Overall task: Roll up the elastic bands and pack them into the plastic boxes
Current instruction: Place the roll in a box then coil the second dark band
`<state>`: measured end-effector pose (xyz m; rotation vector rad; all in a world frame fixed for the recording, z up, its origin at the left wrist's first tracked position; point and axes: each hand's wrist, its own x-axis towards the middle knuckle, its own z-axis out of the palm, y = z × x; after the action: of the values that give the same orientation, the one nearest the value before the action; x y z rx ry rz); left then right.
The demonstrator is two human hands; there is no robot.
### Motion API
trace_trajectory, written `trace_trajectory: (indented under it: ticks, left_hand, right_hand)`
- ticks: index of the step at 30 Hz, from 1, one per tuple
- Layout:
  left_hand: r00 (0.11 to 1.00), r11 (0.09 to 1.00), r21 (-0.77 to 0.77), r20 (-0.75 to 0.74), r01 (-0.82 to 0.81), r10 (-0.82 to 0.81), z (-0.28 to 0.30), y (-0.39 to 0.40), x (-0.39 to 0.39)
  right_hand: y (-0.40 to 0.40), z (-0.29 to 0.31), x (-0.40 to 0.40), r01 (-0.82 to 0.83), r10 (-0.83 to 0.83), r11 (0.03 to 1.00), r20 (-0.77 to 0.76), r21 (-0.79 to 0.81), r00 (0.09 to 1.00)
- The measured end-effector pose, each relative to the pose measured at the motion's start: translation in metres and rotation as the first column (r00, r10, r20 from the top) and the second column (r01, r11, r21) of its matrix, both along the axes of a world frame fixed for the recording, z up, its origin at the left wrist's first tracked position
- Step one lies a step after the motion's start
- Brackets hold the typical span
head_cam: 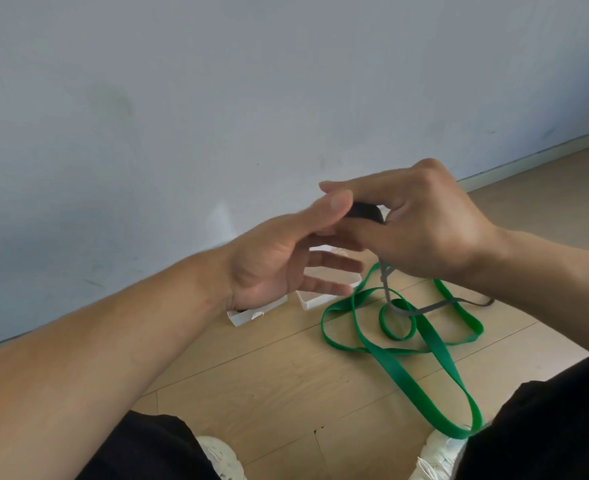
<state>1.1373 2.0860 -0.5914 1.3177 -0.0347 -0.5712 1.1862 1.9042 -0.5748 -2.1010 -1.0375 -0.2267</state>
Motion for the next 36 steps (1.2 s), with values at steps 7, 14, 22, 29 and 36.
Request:
trace_trajectory:
  ticks: [7, 14, 22, 29, 36]
  left_hand:
    - [0.978, 0.964, 0.204, 0.155, -0.173, 0.142, -0.001, -0.004, -0.003]
    - [0.980, 0.983, -0.099, 0.109, -0.156, 0.167, 0.001, -0.001, -0.001]
    - [0.976, 0.973, -0.181, 0.139, -0.141, 0.167, 0.001, 0.000, 0.002]
    - [0.882, 0.826, 0.374, 0.380, -0.422, 0.278, 0.002, 0.007, -0.001]
    - [0.810, 0.818, 0.174, 0.354, -0.548, 0.468, 0.005, 0.001, -0.006]
  right_hand:
    - [0.003, 0.003, -0.001, -0.049, 0.054, 0.997, 0.068, -0.063, 0.996]
    - [0.004, 0.009, -0.003, -0.134, 0.154, 0.987, -0.285, 0.088, 0.946]
    - [0.007, 0.007, -0.012, 0.021, 0.003, 0.993, -0.203, 0.117, 0.979]
    - [-0.002, 0.007, 0.005, 0.105, -0.126, 0.988, -0.204, -0.109, 0.971]
    - [0.000, 0.011, 0.007, 0.028, -0.069, 0.995, -0.450, -0.097, 0.890]
